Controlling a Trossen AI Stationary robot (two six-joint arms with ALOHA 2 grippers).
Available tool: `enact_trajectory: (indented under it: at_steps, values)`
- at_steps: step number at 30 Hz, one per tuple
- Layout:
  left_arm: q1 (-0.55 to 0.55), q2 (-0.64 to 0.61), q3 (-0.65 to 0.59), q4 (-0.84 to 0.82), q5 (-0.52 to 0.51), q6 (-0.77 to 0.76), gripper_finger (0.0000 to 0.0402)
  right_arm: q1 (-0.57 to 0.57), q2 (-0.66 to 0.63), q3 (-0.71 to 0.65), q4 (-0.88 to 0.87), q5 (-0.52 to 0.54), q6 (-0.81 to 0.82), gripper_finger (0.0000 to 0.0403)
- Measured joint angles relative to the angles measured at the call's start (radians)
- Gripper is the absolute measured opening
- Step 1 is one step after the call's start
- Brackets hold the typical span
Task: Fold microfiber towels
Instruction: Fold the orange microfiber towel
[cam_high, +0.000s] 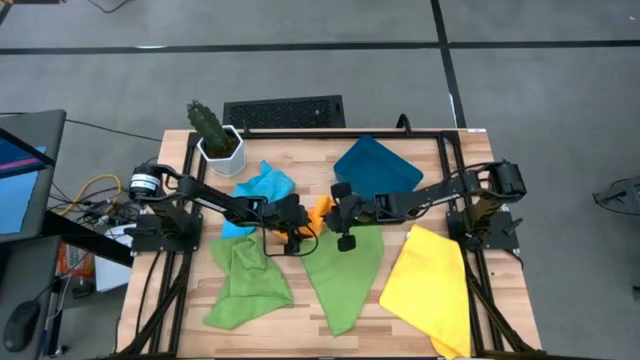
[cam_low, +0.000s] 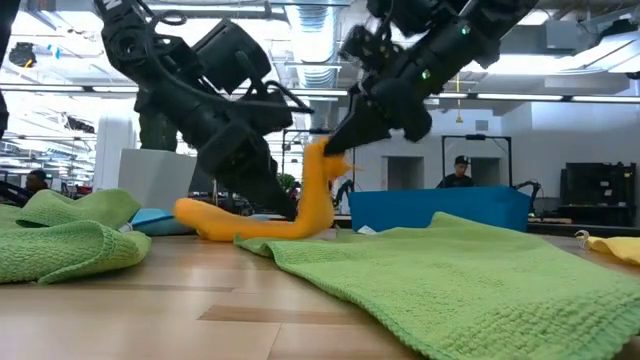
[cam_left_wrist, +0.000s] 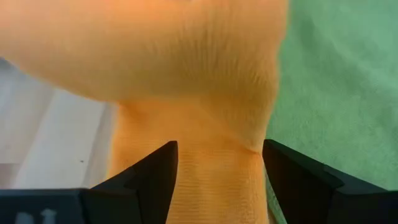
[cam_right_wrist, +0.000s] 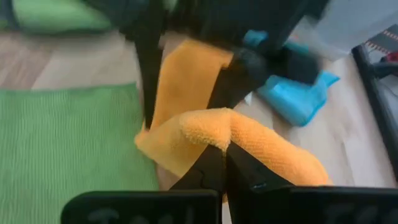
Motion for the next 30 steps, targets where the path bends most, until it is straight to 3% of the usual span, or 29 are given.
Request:
enact_trajectory:
  at_steps: [9,14,21,30]
  values:
    - [0.0,-0.164,0.0,-0.247,-0.007,-0.051,0.0228,0.001,0.074,0.03,0.055,0.011,-0.045,0.0037]
    - [0.0,-0.243,0.0,-0.422,-0.07,-0.078,0.0228,0.002,0.076,0.057,0.077,-0.015,-0.082,0.0029]
    - [0.0,-0.233,-0.001,-0.451,-0.095,-0.062,0.0228,-0.009,0.082,0.059,0.131,-0.088,-0.083,0.0029]
    - [-0.004,-0.189,-0.001,-0.451,-0.091,-0.077,0.0228,-0.009,0.143,0.079,0.149,-0.091,-0.076,0.0029]
